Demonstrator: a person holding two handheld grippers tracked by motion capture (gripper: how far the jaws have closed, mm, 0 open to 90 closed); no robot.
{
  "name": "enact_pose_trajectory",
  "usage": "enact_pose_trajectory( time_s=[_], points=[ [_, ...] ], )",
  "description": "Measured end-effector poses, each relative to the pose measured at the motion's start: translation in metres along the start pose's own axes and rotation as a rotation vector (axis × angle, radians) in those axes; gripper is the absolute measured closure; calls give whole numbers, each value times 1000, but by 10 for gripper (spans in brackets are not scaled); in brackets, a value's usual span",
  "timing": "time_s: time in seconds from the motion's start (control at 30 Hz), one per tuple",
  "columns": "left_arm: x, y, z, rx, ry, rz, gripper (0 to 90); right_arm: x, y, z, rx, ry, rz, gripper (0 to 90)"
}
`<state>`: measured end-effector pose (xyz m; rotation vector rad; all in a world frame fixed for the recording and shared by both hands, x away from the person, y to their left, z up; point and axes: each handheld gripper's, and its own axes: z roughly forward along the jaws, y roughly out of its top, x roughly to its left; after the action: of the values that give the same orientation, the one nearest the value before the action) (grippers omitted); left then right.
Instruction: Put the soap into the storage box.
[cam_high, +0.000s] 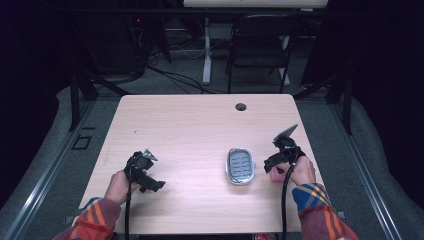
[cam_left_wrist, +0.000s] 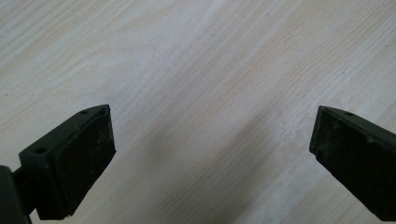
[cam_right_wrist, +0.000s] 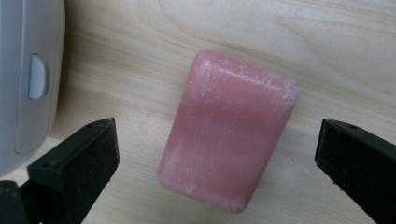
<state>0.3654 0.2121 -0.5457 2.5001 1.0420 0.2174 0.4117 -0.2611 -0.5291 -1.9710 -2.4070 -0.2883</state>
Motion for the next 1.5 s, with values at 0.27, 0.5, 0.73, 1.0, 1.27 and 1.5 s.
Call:
enact_pose_trajectory(
  time_s=[0.27,0.5,0.73,1.0,1.27,1.5],
  points=[
    [0,0,-1,-3,0,-1,1,-1,3,4,26,-11,-3,0],
    [0,0,-1,-2,0,0,1,0,5,7,27,-18,-5,0],
    [0,0,-1,-2,-1,0,1,1,6,10,42,-25,-9,22],
    [0,0,-1,-1,-2,0,1,2,6,14,49,-53,-3,109],
    [0,0,-1,0,-1,1,1,2,7,13,57,-70,-20,230],
    [0,0,0,2,0,4,1,2,7,13,54,-73,-11,275]
  ],
)
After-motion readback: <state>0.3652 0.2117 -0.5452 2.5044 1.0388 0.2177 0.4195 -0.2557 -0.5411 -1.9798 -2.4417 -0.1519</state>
